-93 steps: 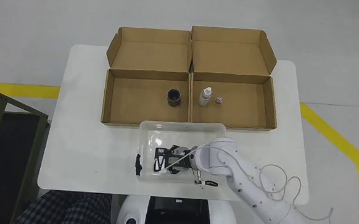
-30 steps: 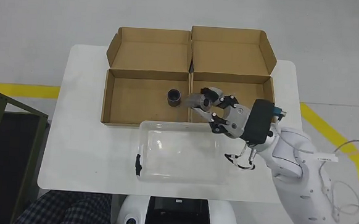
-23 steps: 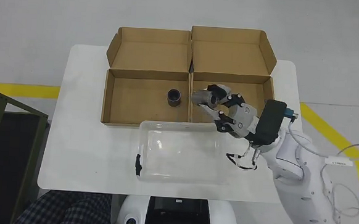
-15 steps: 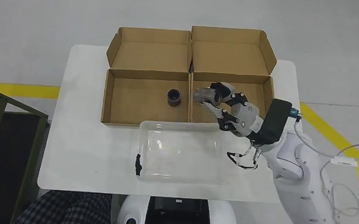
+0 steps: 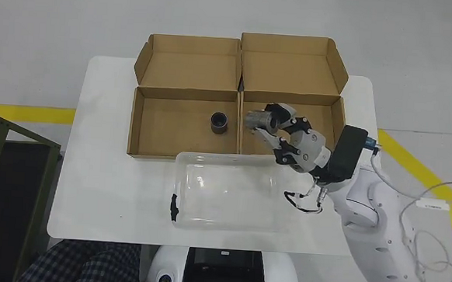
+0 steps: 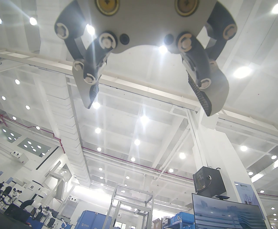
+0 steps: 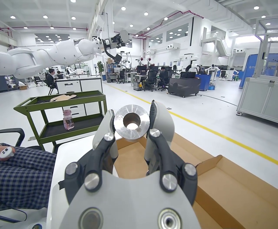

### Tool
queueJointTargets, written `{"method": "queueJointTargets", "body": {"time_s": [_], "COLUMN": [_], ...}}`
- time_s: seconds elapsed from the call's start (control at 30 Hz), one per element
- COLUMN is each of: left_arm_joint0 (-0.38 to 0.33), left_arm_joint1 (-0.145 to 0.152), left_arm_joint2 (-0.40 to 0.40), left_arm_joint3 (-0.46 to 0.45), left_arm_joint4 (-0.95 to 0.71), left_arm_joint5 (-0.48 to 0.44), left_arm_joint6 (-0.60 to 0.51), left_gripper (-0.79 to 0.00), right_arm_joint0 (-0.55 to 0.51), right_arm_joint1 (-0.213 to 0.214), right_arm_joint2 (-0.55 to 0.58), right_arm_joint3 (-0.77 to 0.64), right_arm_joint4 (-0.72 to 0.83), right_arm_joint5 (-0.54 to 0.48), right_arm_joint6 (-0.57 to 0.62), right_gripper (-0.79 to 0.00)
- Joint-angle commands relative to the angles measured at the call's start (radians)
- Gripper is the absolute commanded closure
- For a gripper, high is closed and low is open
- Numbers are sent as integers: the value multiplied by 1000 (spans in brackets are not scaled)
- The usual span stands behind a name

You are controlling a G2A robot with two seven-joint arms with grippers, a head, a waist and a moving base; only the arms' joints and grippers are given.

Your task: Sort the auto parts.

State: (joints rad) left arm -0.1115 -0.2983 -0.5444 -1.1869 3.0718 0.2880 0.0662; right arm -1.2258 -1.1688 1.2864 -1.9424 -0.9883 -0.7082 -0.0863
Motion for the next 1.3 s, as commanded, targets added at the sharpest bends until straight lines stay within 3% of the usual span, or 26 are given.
{"method": "queueJointTargets", "body": {"time_s": [0.0, 0.5, 1.27], "left_arm_joint0": [0, 0, 0], "left_arm_joint1": [0, 0, 0], "left_arm_joint2": [0, 0, 0], "left_arm_joint3": [0, 0, 0], "left_arm_joint4": [0, 0, 0], "left_arm_joint5": [0, 0, 0], "left_arm_joint6": [0, 0, 0], "left_gripper": [-785, -785, -785], "right_arm_joint0": [8, 183, 404], "right_arm_joint1": [-1, -34, -130], "right_arm_joint2": [-11, -216, -510], "right_arm_joint3": [8, 171, 472], "right_arm_joint4": [-4, -36, -148], "right_arm_joint5": [3, 80, 257], "right_arm_joint6": [11, 197, 349], "right_gripper": [0, 0, 0]}}
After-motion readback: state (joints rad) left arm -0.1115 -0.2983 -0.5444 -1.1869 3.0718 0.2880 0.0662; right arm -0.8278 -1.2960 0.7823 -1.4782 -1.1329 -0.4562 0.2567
